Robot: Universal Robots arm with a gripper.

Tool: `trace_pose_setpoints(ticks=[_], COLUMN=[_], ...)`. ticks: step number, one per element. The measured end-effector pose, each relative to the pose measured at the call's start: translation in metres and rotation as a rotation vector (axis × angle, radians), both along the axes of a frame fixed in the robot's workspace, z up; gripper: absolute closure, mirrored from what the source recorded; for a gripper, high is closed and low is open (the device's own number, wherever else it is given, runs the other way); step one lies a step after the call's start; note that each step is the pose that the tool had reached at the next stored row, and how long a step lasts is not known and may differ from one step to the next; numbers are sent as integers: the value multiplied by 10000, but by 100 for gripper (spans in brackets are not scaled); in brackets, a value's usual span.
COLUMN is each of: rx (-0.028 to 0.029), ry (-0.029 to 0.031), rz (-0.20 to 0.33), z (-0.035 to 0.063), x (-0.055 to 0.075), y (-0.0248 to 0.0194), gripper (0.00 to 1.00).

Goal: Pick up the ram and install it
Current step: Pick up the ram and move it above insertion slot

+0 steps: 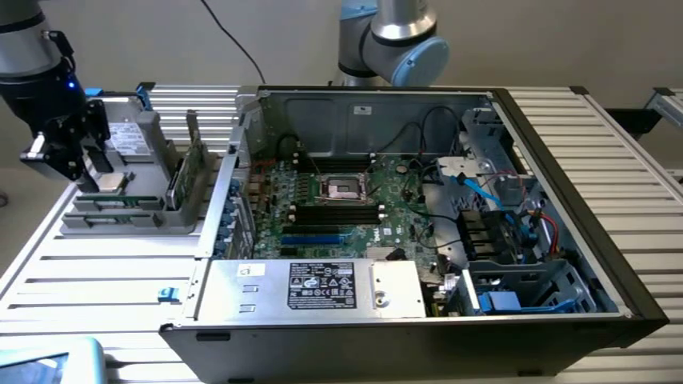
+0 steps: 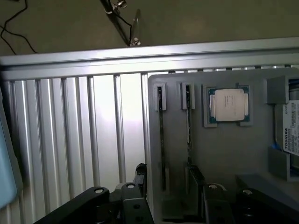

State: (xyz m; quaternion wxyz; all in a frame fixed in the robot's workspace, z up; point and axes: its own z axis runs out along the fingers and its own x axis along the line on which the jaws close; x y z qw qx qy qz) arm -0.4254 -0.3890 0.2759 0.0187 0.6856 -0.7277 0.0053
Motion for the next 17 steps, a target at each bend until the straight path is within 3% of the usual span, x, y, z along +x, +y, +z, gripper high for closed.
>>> trace_pose_setpoints(ticks=[17], rx=[0], ry=[0], rz=[-6], z=[-310], x=[29], y=[-15], gripper=[51])
